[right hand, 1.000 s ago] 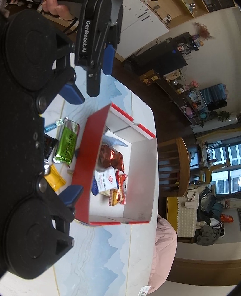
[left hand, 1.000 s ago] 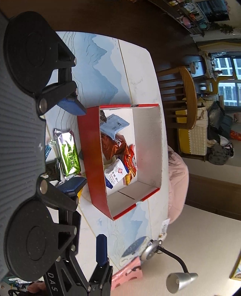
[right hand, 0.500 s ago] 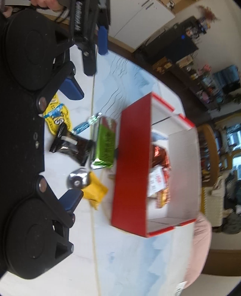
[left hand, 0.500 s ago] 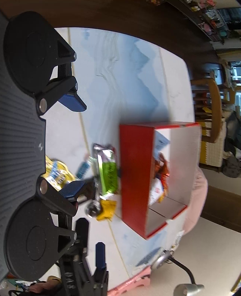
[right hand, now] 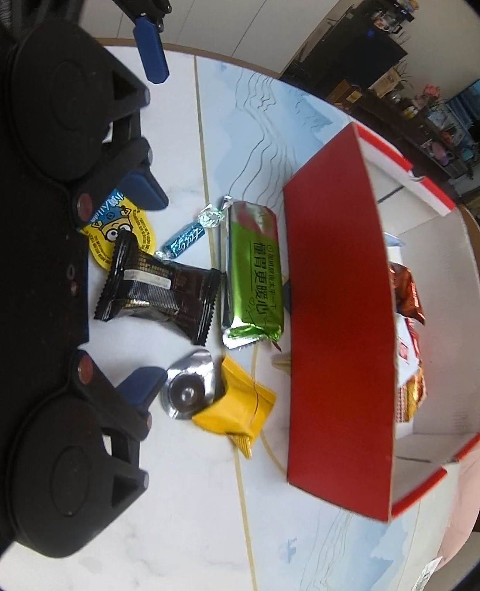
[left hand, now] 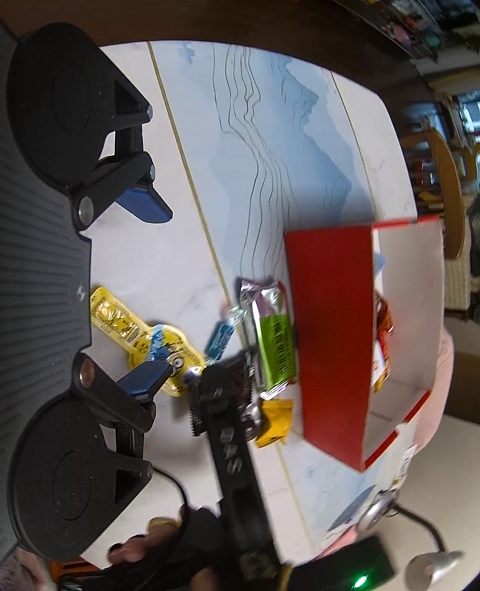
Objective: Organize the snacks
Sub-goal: 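Grasp the yellow Minion jelly cup with the left gripper while the right grasps the black chocolate packet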
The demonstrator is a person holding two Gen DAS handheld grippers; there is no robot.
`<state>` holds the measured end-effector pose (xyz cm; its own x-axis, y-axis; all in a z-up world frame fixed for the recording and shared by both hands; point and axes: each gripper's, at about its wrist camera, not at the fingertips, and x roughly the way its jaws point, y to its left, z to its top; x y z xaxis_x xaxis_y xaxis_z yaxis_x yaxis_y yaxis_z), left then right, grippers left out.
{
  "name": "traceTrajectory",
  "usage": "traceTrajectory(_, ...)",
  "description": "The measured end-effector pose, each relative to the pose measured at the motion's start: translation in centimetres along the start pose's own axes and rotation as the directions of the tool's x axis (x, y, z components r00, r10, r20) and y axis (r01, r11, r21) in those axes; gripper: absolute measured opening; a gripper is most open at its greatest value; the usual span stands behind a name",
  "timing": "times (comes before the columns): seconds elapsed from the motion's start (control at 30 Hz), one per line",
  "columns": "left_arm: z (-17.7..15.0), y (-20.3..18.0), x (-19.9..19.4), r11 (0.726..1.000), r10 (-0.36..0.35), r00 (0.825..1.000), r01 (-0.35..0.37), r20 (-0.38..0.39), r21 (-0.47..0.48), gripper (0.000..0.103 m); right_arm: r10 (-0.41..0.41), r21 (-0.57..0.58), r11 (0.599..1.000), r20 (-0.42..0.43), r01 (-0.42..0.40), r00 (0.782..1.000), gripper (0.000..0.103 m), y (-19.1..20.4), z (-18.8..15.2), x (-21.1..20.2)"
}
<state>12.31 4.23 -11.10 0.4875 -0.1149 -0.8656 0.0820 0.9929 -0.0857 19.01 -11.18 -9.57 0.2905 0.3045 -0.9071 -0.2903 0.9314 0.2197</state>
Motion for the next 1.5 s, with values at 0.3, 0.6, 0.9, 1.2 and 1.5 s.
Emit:
traceTrajectory(0.3, 0.3, -1.5, 1.6, 0.99, -0.056, 0.997, 0.062, -0.055, 0.124, 0.082, -0.002, 0.022, 1.0, -0.033, 0.003, 0.999, 0.07, -0.1, 0.3, 1.4)
traceTrajectory(0.6, 1.4, -4.0, 4.2, 0.957, -0.114, 0.983, 0.147, -0.141, 0.249, 0.082, 0.034, 0.055, 0.998, -0.027, -0.032, 0.999, 0.045, -0.9, 0.3, 1.0)
traceTrajectory(0.9, 1.6, -5.7, 6.3, 0.931, -0.089, 0.981, 0.144, -0.174, 0.336, 0.081, 0.063, 0.051, 0.997, -0.005, -0.063, 0.998, 0.039, -2.4, -0.5, 0.1)
traceTrajectory(1.2, 1.2, -6.3, 7.1, 0.924, -0.061, 0.981, 0.126, -0.185, 0.36, 0.059, 0.088, 0.056, 0.995, 0.007, -0.088, 0.996, 0.038, -3.1, -1.3, -0.4)
traceTrajectory(1.5, 1.4, -5.0, 6.7, 0.966, -0.068, 0.981, 0.11, -0.182, 0.233, 0.052, 0.098, 0.061, 0.993, 0.019, -0.099, 0.995, 0.037, -3.0, -1.6, -0.8)
